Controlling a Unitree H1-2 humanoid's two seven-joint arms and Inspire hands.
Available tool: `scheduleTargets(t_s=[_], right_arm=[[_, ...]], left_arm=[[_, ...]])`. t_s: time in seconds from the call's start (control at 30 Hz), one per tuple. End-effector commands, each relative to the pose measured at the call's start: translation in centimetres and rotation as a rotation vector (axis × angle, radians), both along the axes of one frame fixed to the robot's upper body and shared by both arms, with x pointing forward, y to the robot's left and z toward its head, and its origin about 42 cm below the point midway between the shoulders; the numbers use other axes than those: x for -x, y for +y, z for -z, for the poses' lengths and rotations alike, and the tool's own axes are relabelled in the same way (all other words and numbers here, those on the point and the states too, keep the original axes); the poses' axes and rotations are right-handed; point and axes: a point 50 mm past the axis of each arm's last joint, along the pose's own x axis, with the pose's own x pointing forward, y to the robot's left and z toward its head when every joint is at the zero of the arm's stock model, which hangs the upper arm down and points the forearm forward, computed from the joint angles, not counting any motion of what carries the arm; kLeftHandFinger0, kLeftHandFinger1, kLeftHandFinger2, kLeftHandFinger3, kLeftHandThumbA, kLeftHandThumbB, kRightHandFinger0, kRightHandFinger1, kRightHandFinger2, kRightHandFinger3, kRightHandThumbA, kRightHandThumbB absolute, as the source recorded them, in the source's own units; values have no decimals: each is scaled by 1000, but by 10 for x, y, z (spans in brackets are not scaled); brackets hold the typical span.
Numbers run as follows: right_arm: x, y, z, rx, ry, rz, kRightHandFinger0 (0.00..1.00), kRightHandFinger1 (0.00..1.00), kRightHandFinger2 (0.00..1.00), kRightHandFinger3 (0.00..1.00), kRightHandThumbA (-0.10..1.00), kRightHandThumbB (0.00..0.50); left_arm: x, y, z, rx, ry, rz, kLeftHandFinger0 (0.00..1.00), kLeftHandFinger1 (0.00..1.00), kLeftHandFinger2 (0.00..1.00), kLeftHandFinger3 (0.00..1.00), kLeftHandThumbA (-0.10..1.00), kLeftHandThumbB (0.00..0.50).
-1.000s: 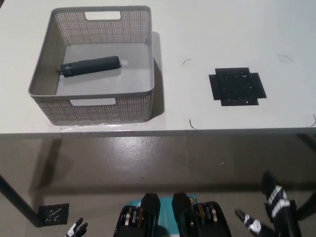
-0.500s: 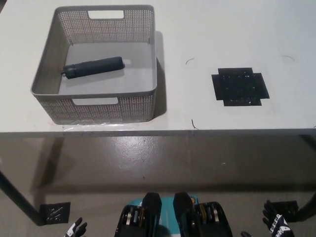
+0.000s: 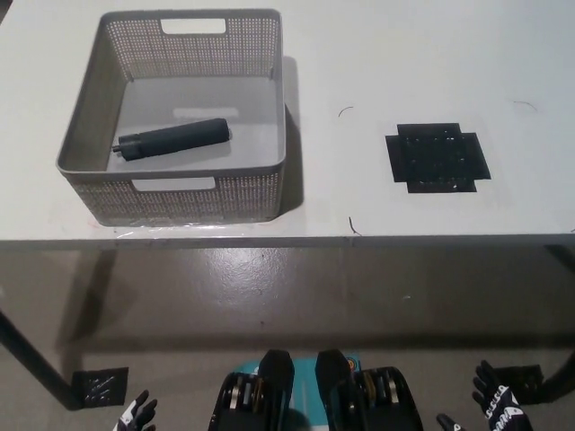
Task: Use the right hand to pick up a electric screw driver and put it into a container on the left side
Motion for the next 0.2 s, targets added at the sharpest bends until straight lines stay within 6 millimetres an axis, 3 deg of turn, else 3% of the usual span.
scheduleTargets(t_s=[0.0,0.17], right_arm=[[-5,0,-7,20,-70,1,1000,1000,1000,1000,1000,500],[-5,-1,-6,16,-66,-12,1000,1000,1000,1000,1000,492]], left_arm=[[-1,5,-5,-13,-44,-13,1000,1000,1000,1000,1000,223],[0,5,-4,-15,-44,-17,1000,1000,1000,1000,1000,229]])
